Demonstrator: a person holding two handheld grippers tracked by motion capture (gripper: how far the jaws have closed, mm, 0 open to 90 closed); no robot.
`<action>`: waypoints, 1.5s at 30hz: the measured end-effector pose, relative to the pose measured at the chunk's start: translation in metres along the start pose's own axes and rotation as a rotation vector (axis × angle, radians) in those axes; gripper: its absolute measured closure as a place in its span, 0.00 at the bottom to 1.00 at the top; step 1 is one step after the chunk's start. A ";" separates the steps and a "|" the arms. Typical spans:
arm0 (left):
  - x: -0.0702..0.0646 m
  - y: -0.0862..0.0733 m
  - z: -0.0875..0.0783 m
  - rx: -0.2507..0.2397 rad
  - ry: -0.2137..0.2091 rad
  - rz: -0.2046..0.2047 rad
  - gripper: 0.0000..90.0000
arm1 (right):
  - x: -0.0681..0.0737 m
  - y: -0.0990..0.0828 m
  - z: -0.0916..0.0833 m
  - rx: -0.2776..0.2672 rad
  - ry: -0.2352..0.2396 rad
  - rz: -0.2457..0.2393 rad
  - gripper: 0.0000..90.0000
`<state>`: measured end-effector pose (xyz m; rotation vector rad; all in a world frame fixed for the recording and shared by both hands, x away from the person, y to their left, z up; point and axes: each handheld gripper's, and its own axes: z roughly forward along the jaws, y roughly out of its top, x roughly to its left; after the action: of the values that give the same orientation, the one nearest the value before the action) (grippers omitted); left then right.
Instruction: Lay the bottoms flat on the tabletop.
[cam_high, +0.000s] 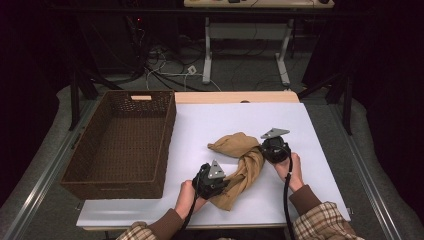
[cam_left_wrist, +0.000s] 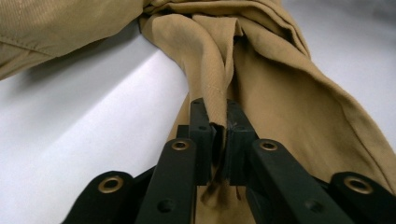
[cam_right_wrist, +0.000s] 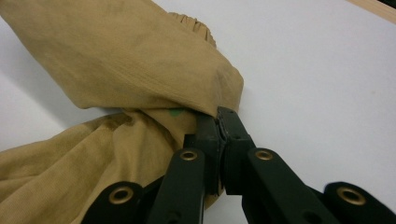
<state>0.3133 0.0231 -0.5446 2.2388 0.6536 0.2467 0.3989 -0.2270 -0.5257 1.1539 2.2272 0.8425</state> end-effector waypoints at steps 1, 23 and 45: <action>0.000 0.000 0.000 -0.002 0.004 0.003 0.95 | 0.000 0.000 -0.001 0.002 0.001 0.005 0.98; 0.008 -0.008 -0.029 -0.058 0.110 -0.017 0.96 | -0.012 -0.006 -0.010 -0.014 -0.017 0.031 0.98; 0.012 -0.012 -0.019 0.022 0.084 -0.023 0.87 | -0.011 -0.009 -0.002 0.054 -0.025 0.022 0.86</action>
<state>0.3116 0.0483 -0.5404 2.2503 0.7293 0.3255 0.3986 -0.2414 -0.5287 1.2090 2.2332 0.7773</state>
